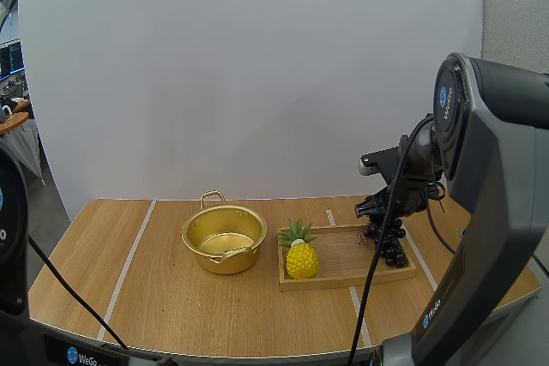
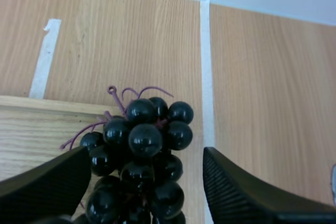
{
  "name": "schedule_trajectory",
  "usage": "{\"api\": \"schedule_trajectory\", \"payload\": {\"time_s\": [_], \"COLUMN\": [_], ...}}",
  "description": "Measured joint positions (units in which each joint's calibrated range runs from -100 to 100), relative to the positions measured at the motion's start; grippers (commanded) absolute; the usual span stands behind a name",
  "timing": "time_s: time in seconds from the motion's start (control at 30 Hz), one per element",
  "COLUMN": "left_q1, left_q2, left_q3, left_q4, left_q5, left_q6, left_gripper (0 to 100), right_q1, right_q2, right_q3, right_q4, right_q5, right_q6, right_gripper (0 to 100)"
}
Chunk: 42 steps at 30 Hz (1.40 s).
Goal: Open the pot, put the grape inside, and close it
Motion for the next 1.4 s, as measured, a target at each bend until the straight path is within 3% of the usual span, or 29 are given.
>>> {"api": "schedule_trajectory", "payload": {"time_s": [0.43,1.0,1.07,1.13,1.17,1.4], "left_q1": [0.0,0.0,0.0,0.0,0.0,0.0], "left_q2": [0.0,0.0,0.0,0.0,0.0,0.0], "left_q3": [0.0,0.0,0.0,0.0,0.0,0.0], "left_q4": [0.0,0.1,0.1,0.1,0.1,0.1], "left_q5": [0.0,0.0,0.0,0.0,0.0,0.0], "left_q6": [0.0,0.0,0.0,0.0,0.0,0.0], "left_gripper": [0,0,0,0,0,0], "right_q1": [0.0,0.0,0.0,0.0,0.0,-0.1], "right_q2": [4.0,7.8,8.0,8.0,8.0,7.9], "right_q3": [0.0,-0.7,-0.8,-0.8,-0.8,-0.8], "right_q4": [7.5,9.0,9.0,9.2,9.5,10.1], "right_q5": [0.5,-0.2,-0.2,-0.4,0.0,0.5], "right_q6": [-5.0,-6.6,-6.6,-6.6,-6.6,-6.6], "right_gripper": [100,100,69,20,0,0]}}
